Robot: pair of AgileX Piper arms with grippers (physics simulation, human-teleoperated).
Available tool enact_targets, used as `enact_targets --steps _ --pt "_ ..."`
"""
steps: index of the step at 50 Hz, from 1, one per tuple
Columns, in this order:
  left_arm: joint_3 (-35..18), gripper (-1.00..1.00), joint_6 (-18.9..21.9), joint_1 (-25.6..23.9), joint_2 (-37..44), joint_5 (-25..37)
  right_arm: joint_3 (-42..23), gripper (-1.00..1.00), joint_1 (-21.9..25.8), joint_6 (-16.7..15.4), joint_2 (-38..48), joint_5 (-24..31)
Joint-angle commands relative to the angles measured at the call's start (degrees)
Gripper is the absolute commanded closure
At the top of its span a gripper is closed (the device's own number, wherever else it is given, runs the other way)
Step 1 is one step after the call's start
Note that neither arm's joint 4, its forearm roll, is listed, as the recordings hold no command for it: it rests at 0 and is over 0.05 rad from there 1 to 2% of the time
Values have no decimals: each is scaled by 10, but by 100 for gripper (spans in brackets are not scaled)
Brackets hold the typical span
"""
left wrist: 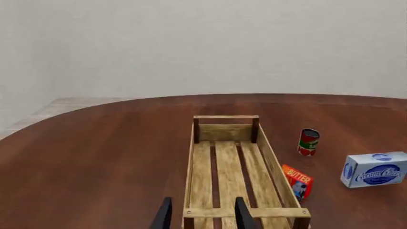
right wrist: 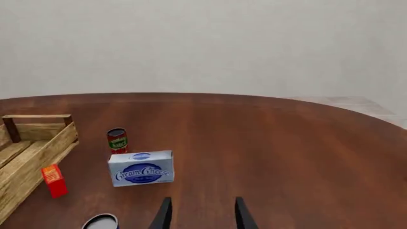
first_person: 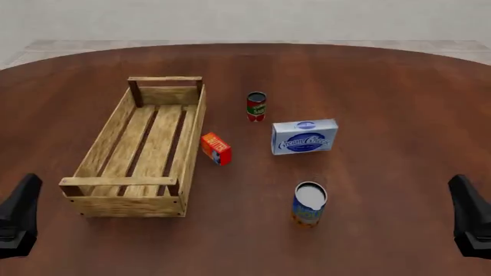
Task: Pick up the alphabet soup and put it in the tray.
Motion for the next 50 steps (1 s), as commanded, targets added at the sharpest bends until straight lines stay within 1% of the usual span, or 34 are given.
enact_targets --steps 1,22,24,25,27,28,29,31,32,33,34,35,36,38,39,41,42,43,45,46,47,48,49,50 --pt "-1 -100 0 -2 -1 3 -1 -100 3 1 1 -1" --pt "-1 -100 0 -2 -1 4 -1 -100 8 -2 1 -2" --pt "-1 -100 0 -2 -2 4 -6 -100 11 4 17 -6" --pt "-1 -100 0 -2 -2 4 -18 -100 22 16 28 -5" --pt "-1 -100 0 -2 -2 4 -29 -100 29 22 30 1" --pt "-1 -100 0 -2 -2 4 -64 -100 46 23 63 8" --pt "-1 -100 0 -2 -2 4 -78 -100 52 26 81 9" --pt "-1 -100 0 -2 -2 4 -98 -100 76 17 138 3" --pt "-1 -100 1 -2 -2 4 -108 -100 77 8 159 3" --pt "-1 -100 1 -2 -2 4 -108 -100 77 8 159 3" --pt "-1 -100 2 -2 -3 4 -115 -100 86 0 170 4" --pt "-1 -100 5 -3 -4 2 -131 -100 96 4 182 14" --pt "-1 -100 6 -3 -5 2 -142 -100 101 -3 194 20" --pt "-1 -100 4 -3 -4 3 -149 -100 107 -1 199 25" --pt "-1 -100 6 -3 -4 2 -172 -100 118 -1 225 38" --pt "-1 -100 3 -2 -3 3 -188 -100 128 -2 241 46" --pt "-1 -100 -3 -2 1 3 -201 -100 137 9 253 52" --pt "-1 -100 4 -2 -4 3 -219 -100 148 -2 271 61" --pt "-1 -100 2 -2 -3 4 -241 -100 168 -4 289 75" --pt "-1 -100 -2 -2 -1 4 -241 -100 168 -4 289 75" --pt "-2 -100 3 -2 -4 5 -254 -100 176 -5 295 82" --pt "-2 -100 4 -2 -5 5 -267 -100 185 1 301 90" --pt "-2 -100 2 -2 -4 5 -280 -100 188 -2 314 100" --pt "-2 -100 -1 -2 -3 6 -293 -100 193 -20 329 111"
